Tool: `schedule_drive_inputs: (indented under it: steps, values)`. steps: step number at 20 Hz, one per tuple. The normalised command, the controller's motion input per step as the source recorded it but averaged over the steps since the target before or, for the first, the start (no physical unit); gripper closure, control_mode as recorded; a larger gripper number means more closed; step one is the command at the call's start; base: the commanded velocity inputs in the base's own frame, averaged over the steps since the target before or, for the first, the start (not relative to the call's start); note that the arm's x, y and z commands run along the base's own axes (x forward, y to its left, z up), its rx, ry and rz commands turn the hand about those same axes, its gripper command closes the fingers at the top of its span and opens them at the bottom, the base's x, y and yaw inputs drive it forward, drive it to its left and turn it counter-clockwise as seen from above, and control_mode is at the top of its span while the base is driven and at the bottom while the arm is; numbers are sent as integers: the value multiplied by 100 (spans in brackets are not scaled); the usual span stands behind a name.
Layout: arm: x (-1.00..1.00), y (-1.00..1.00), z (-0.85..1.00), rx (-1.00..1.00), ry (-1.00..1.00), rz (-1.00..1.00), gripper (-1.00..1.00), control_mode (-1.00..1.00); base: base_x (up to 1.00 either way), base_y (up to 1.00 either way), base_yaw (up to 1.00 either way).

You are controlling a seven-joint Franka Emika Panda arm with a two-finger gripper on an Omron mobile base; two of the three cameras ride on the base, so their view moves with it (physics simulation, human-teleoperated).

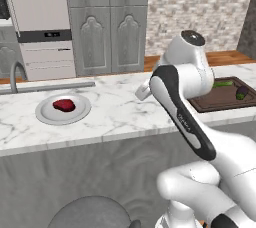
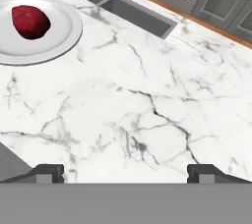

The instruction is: Create a steak meal by picking up the steak and asparagus from the tray and placing them on the plate. Leave the eggplant on the tray.

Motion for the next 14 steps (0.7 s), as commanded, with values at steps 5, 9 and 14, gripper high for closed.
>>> schedule_drive_inputs:
  steps: [5,9,14]
  values:
    - [16,-99,13,-2,7,3,-100,-100,0,0,0]
    - [17,-98,12,-9,9,8,-100,-100,0,0,0]
    - [13,-96,1,-12,10,12,-100,-100,0,0,0]
